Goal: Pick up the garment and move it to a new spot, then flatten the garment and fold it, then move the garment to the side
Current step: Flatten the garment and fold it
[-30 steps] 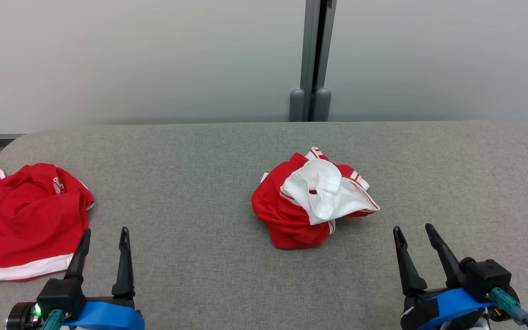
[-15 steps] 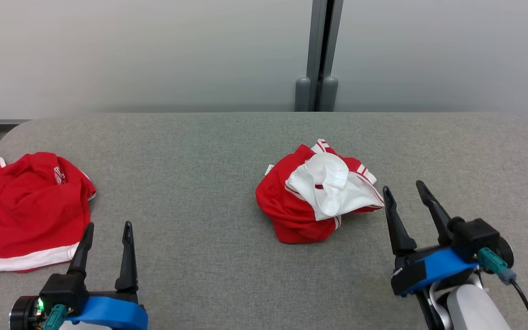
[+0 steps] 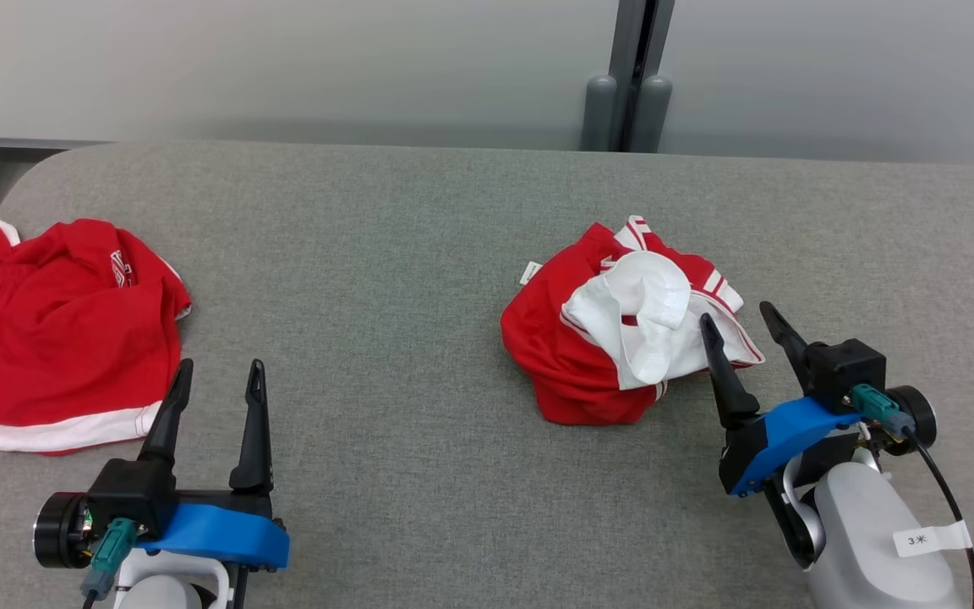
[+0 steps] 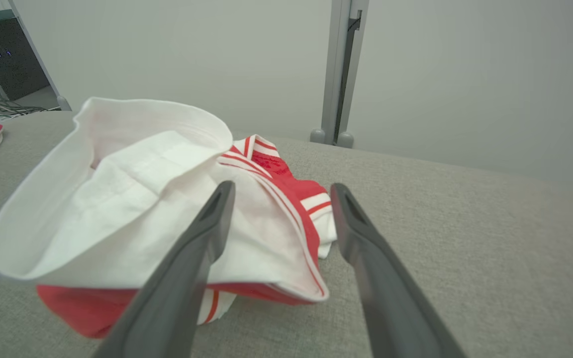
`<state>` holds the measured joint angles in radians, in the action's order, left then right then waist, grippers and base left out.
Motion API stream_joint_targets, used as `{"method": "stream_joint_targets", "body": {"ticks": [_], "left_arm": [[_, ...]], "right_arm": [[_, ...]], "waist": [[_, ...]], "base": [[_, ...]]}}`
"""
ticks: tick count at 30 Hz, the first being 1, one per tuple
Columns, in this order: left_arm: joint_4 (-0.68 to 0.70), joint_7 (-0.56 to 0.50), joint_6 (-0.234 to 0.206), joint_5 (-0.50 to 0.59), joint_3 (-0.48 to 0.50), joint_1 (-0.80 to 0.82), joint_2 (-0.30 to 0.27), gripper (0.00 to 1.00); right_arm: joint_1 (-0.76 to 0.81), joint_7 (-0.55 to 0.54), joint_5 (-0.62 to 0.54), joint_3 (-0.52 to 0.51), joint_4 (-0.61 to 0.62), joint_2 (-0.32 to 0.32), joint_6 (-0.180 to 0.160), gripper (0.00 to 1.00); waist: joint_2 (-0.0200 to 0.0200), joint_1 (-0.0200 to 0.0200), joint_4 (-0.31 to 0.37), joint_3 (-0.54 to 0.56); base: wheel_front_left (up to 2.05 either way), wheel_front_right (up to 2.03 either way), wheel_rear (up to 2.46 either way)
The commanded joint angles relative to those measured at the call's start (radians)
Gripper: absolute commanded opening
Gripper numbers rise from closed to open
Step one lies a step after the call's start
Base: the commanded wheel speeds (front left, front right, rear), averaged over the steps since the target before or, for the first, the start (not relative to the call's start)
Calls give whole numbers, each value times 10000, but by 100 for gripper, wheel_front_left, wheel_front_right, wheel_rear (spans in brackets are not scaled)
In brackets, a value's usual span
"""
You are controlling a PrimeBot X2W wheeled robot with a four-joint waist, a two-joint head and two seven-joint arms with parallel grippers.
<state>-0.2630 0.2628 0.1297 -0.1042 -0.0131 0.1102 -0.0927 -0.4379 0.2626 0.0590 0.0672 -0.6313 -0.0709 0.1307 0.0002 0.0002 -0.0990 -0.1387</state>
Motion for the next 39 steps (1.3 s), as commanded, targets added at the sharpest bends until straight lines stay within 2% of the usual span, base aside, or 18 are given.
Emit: {"method": "stream_joint_targets", "body": {"ticks": [1,10,21,22,23,26,29,39], "left_arm": [[-8,30,9,-52,-14,168,-49,100],[-39,30,9,-175,-159,431,-97,100],[-115,30,10,-223,-272,505,-66,100],[-130,30,10,-225,-279,498,-65,100],[-143,29,10,-221,-293,491,-59,100],[-187,29,10,-227,-342,509,-51,100],[-205,29,10,-258,-308,462,-130,100],[-181,29,11,-223,-206,51,-135,100]], "right_arm": [[-247,34,9,44,-369,-71,3,100],[-1175,34,44,167,-2872,-120,1,100],[-1738,11,-16,189,-5090,15,1,100],[-1742,8,44,236,-5285,43,1,58],[-1785,4,138,276,-5452,64,1,1],[-1883,0,329,361,-5543,87,1,0],[-1866,17,480,318,-5092,-6,1,0],[-702,22,844,-466,-2602,-857,1,0]], "waist": [[-2,-2,-117,-135],[-2,-2,-303,-423],[-2,-2,-507,-498],[-2,-2,-516,-484],[-2,-2,-529,-471],[-2,-2,-547,-426],[-2,-2,-493,-335],[-2,-2,-48,205]], "base": [[0,0,0],[0,0,0],[0,0,0],[0,0,0],[0,0,0],[0,0,0],[0,0,0],[0,0,0]]}}
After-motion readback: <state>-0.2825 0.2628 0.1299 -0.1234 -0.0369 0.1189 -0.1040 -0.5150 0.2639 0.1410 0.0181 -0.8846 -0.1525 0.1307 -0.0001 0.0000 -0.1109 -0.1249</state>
